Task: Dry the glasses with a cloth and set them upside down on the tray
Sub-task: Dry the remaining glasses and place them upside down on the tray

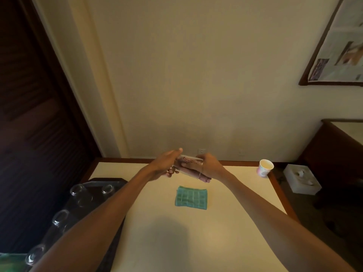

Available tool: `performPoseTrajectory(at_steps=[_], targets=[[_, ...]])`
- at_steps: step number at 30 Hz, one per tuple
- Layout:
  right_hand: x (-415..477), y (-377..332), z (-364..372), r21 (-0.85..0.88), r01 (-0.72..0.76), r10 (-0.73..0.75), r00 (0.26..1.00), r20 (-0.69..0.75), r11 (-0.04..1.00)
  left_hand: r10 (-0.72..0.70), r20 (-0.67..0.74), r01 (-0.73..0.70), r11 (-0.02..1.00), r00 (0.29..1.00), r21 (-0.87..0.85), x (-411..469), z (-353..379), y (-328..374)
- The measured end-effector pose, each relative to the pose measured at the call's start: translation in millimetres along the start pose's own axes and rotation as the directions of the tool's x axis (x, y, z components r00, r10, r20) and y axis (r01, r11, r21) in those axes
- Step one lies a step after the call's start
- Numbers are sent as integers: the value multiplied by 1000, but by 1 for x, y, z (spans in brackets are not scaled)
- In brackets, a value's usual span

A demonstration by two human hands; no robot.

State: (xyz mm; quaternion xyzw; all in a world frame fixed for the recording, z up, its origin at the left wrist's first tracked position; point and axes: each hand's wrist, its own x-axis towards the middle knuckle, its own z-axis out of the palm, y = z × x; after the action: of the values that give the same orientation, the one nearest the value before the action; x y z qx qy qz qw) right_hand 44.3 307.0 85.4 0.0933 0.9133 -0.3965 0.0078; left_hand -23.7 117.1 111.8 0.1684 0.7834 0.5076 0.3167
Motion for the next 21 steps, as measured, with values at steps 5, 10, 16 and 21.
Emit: performPoseTrajectory(at_steps=[5, 10, 16, 21], targets=[[-17, -9, -4, 279, 19, -62, 987, 147, 960, 3, -58, -7, 998, 998, -66, 0, 1, 1], [-5, -17, -3, 213, -129, 138, 990, -28, 969, 72, -96, -75, 997, 993, -24, 1, 10, 6], [3, -21, -18, -175, 134, -181, 940, -289, 975, 61, 105, -29, 958, 993, -285, -2, -4, 8], [10, -35, -26, -742, 342, -772, 527, -356, 576, -106, 242, 191, 913, 964, -361, -3, -11, 19]])
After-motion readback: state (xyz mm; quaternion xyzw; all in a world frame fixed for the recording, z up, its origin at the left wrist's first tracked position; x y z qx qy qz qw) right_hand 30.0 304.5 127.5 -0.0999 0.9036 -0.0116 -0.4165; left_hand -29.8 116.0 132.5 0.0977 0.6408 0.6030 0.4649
